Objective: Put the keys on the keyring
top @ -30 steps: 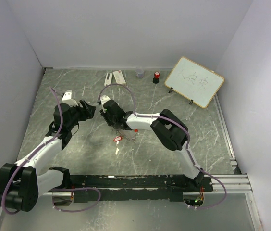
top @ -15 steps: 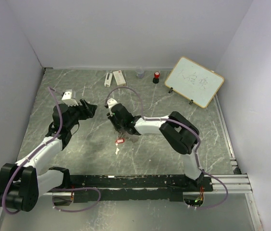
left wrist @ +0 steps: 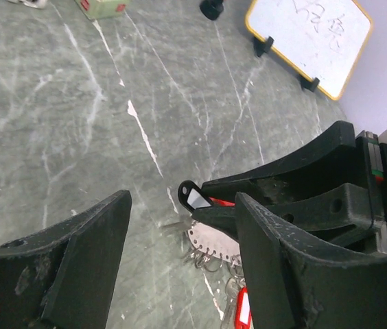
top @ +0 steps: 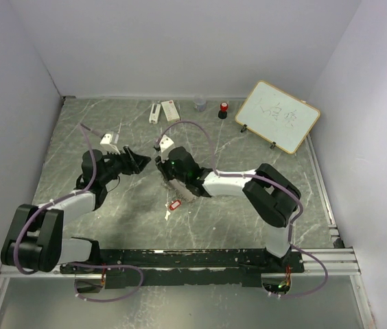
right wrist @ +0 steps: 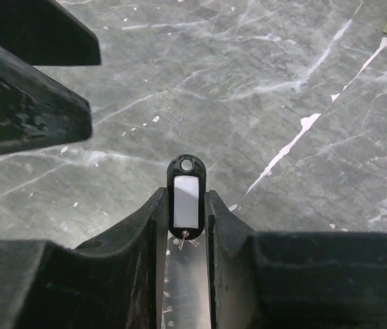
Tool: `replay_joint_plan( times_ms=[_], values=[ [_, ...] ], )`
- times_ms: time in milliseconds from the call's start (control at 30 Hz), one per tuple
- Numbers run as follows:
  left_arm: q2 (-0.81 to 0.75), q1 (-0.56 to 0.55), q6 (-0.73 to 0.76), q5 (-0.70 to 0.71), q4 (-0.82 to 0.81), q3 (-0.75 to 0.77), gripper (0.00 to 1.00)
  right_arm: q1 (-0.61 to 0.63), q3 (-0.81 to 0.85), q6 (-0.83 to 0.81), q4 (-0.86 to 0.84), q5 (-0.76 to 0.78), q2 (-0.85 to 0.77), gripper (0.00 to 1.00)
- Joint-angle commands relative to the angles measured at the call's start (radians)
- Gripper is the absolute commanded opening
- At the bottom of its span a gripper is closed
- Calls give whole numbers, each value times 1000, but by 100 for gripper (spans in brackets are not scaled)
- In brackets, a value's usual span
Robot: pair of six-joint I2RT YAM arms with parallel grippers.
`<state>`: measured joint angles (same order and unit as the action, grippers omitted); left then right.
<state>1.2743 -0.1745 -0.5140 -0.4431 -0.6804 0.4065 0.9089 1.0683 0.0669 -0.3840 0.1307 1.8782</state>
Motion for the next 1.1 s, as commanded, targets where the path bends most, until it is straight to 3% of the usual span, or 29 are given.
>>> replay_joint_plan(
  times_ms=[0,267,400,533,633,833,1067],
  values=[
    [61,8,-28,-133,-102,20,71,-2,-35,-19,-87,-16,-46,20],
    [180,9,-76,-248,-211,33,63,-4,-126,-36,-188,-32,-93,21],
    [212,10,-79,-263,-212,42,61,-3,-105,-48,-145,-30,-88,22],
    [176,17,-82,-195,-167,32,61,-3,-74,-56,-55,-65,-72,41],
    [127,23,-68,-118,-84,31,62,-5,-73,-31,-5,-73,-64,46],
    [32,30,-84,4,-28,-11,63,-7,-35,9,65,-91,-26,47],
    [-10,39,-79,25,5,-21,63,-6,44,2,126,-125,70,44]
  ],
)
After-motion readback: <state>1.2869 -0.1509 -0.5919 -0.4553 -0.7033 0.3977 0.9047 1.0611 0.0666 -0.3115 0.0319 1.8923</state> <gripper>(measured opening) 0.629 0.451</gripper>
